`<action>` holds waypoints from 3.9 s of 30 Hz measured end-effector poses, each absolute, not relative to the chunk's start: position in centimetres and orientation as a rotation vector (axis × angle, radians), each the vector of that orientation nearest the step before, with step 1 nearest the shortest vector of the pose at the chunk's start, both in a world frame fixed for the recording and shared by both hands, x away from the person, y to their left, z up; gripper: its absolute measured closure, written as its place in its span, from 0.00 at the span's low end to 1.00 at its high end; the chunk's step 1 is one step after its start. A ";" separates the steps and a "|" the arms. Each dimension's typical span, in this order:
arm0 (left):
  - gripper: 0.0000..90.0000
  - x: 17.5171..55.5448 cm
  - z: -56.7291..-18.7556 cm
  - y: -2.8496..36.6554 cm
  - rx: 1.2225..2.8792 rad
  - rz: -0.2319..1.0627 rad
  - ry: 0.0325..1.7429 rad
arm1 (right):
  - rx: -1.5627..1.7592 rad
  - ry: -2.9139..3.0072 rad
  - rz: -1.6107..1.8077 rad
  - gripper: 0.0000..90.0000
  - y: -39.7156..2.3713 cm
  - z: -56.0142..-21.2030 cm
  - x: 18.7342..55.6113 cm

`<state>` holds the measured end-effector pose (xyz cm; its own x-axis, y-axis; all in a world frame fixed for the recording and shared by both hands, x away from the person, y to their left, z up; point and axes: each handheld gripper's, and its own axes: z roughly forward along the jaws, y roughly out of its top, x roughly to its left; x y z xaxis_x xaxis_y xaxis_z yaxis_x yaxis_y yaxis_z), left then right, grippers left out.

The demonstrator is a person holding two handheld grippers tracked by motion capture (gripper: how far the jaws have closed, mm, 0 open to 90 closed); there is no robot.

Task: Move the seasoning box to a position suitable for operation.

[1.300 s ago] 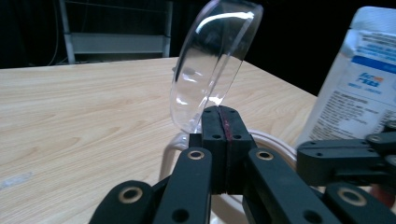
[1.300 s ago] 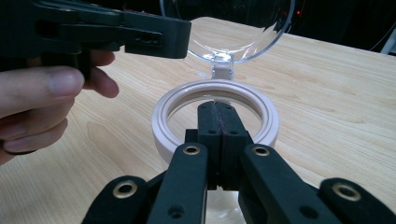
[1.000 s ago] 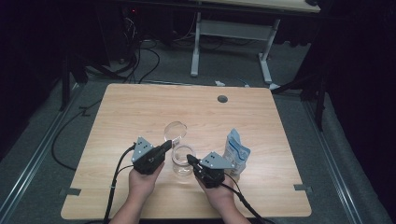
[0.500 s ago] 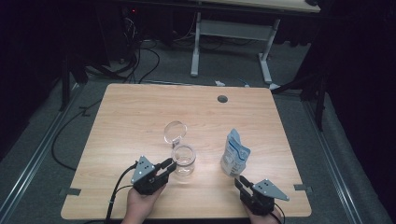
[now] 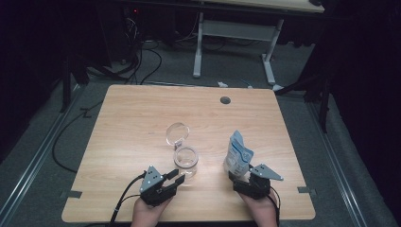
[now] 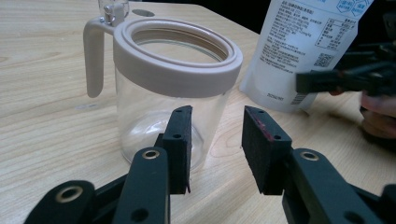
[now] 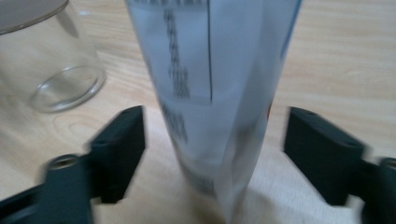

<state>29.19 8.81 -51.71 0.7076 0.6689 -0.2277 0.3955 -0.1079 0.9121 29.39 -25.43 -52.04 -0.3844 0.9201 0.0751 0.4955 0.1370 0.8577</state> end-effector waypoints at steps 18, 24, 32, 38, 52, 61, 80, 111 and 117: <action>0.71 29.0 -52.0 9.3 1.739 0.284 0.855 | 1.138 2.133 1.260 0.51 -22.3 -52.1 27.4; 0.71 29.0 -51.9 9.5 1.730 0.280 0.855 | 1.198 2.164 1.212 0.53 -24.0 -52.8 25.7; 0.71 28.9 -51.9 9.3 1.727 0.272 0.851 | 1.138 2.178 1.157 0.91 -24.5 -52.8 24.6; 0.71 29.0 -51.9 9.2 1.729 0.262 0.851 | 1.127 2.173 1.135 1.00 -24.8 -52.8 24.5; 0.71 29.1 -51.9 9.4 1.730 0.266 0.851 | 1.149 2.141 1.061 1.00 -26.2 -52.6 26.7; 0.70 29.2 -51.9 9.8 1.721 0.287 0.868 | 1.186 2.117 1.038 1.00 -26.4 -52.5 29.3; 0.65 29.9 -51.5 12.4 1.721 0.390 0.941 | 1.275 2.087 1.083 0.99 -26.0 -52.7 34.2; 0.60 29.6 -52.0 12.9 1.719 0.380 0.942 | 1.412 1.940 1.092 0.12 -21.3 -51.8 29.0; 0.60 29.7 -52.2 13.3 1.709 0.366 0.961 | 1.460 1.923 1.064 0.07 -19.5 -52.2 30.9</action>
<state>29.73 13.34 -52.22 0.6248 0.7498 -0.2177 0.4155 -0.0832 0.9058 30.88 -19.45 -52.20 -0.3013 0.9512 0.0670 0.5621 0.1204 0.8183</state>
